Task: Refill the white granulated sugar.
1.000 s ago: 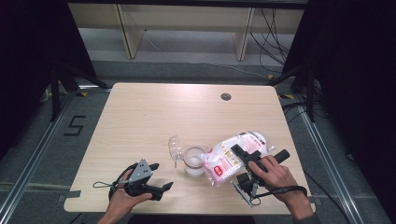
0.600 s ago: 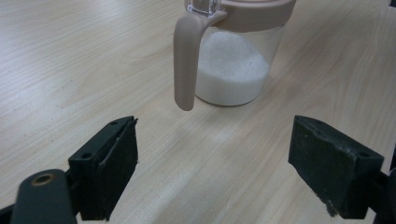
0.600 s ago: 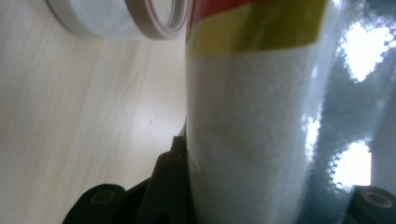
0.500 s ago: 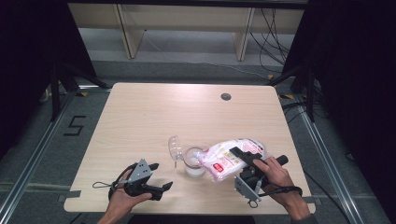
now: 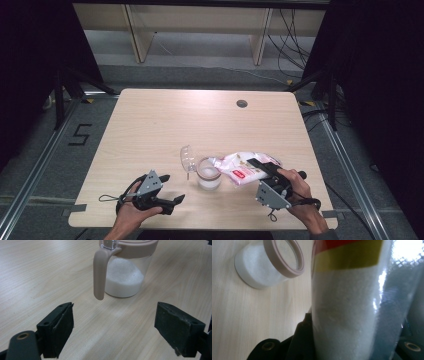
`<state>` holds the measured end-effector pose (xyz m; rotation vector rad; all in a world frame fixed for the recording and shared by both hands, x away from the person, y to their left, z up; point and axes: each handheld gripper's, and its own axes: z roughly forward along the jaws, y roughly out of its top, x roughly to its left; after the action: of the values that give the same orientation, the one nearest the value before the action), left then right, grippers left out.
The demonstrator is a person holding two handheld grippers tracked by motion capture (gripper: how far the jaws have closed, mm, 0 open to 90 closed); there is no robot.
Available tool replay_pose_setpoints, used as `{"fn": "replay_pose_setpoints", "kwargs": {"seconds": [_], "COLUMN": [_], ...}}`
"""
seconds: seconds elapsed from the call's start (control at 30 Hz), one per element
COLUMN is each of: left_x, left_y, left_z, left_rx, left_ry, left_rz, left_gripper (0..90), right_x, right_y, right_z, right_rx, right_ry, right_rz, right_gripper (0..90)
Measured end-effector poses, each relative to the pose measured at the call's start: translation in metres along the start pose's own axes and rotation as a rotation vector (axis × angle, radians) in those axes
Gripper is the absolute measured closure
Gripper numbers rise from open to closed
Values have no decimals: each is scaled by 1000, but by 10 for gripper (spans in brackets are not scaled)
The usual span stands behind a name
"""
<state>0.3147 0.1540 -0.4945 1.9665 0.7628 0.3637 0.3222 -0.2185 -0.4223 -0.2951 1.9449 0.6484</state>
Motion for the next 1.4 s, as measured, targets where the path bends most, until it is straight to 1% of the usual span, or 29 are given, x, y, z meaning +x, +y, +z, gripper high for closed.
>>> {"fn": "replay_pose_setpoints", "kwargs": {"seconds": [0.03,0.07,0.1,0.13,0.2,0.3,0.33,0.4,0.43,0.47,0.5,0.53,0.57,0.6,0.67,0.73,0.8,0.87,0.9,0.93,1.0,1.07,1.1,1.13,1.17,1.27,1.3,1.37,1.4], "left_x": [0,0,0,0,0,0,0,0,0,0,0,0,0,0,-1,0,0,1,1,2,3,2,1,0,1,1,1,0,0], "left_y": [0,-1,-1,0,0,-1,0,0,0,0,0,0,0,0,0,0,0,1,1,0,0,0,0,0,0,-1,-1,0,0], "left_z": [0,1,1,0,0,1,0,0,0,0,0,0,0,0,0,0,1,0,-1,0,0,1,1,1,1,1,1,1,1], "left_rx": [4,-8,-3,3,1,-3,6,2,2,1,-6,-6,-1,-4,-9,5,0,-2,-9,-16,-13,-7,-3,-7,-6,-8,-2,-8,-6], "left_ry": [3,0,3,2,1,-2,5,2,2,2,0,-2,4,0,2,6,-2,2,4,7,7,2,2,0,4,5,1,1,0], "left_rz": [1,-11,-9,-5,-6,-9,-2,-2,-2,-3,-7,-7,-5,-4,-13,2,-3,11,-16,-22,-20,-17,-16,-13,-8,-17,-17,-4,3], "left_gripper": [153,154,154,154,154,154,154,154,154,154,154,154,153,154,154,154,154,154,154,154,154,154,154,154,154,154,154,154,154], "right_x": [3,3,3,1,3,2,3,3,2,2,1,2,2,3,5,5,5,5,6,5,5,7,7,8,8,10,10,13,14], "right_y": [-2,-3,-4,-6,-9,-14,-16,-20,-22,-24,-26,-28,-29,-30,-33,-37,-39,-42,-42,-44,-47,-50,-52,-54,-55,-61,-63,-65,-65], "right_z": [0,0,1,2,1,2,2,2,3,4,5,7,8,10,14,18,22,27,28,31,35,41,43,45,47,51,53,55,55], "right_rx": [1,-6,-16,-28,-35,-54,-73,-80,-93,-102,-110,-117,-111,-121,-119,-129,-138,-145,-146,-151,-157,-157,-167,-162,-163,-156,-163,-148,-147], "right_ry": [1,4,2,5,17,26,30,31,23,23,22,26,17,36,31,43,48,47,34,43,44,39,42,49,33,50,34,57,57], "right_rz": [82,101,127,121,205,277,316,378,388,429,435,472,484,530,559,579,614,662,669,680,696,747,741,765,770,808,800,826,818], "right_gripper": [789,789,789,790,791,792,793,793,794,794,795,796,796,796,798,799,802,803,803,803,804,803,804,804,804,805,805,805,805]}}
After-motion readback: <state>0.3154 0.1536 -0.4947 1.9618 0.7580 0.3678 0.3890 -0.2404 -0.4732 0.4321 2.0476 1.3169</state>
